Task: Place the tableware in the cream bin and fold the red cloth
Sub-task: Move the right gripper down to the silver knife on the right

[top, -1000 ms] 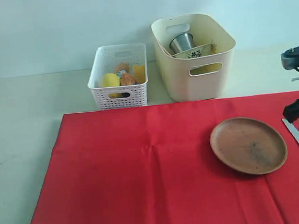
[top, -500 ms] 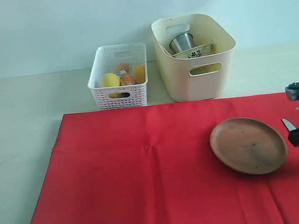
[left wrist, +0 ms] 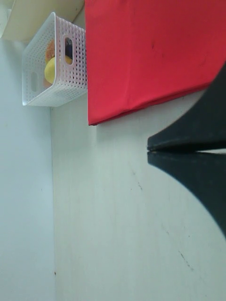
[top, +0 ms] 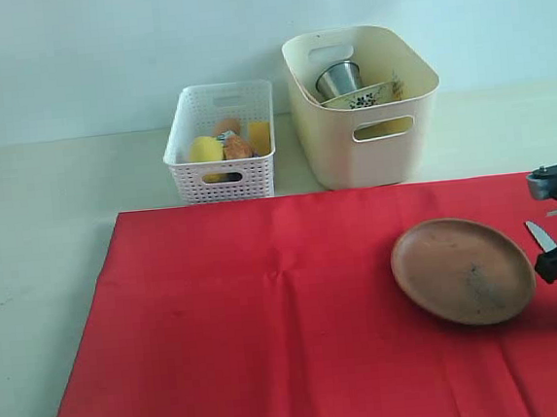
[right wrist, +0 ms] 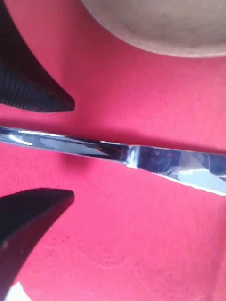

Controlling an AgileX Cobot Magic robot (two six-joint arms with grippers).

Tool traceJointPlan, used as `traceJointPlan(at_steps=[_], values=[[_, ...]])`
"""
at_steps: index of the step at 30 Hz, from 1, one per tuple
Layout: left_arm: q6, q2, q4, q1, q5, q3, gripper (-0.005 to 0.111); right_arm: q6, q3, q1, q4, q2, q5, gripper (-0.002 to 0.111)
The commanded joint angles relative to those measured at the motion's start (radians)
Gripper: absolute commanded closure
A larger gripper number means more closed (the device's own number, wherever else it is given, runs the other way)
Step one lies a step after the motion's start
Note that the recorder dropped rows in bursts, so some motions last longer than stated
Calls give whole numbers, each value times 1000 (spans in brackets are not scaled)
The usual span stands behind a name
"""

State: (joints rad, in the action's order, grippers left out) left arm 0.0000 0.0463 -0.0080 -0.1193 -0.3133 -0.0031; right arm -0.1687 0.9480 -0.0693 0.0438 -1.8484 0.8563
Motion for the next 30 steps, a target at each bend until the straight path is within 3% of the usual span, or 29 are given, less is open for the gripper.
traceJointPlan(at_steps=[1,23,26,30], values=[[0,-4,-6,4,4,3,107,-13,-4,-6,-1,-1,-30,60],[0,-4,-6,4,4,3,107,-13,-4,-6,0,-58,-89,60],[0,-4,-6,4,4,3,107,-13,-4,-6,10,-67,-64,68],[0,-4,-6,4,4,3,107,-13,7,-6,12,-65,-17,90]])
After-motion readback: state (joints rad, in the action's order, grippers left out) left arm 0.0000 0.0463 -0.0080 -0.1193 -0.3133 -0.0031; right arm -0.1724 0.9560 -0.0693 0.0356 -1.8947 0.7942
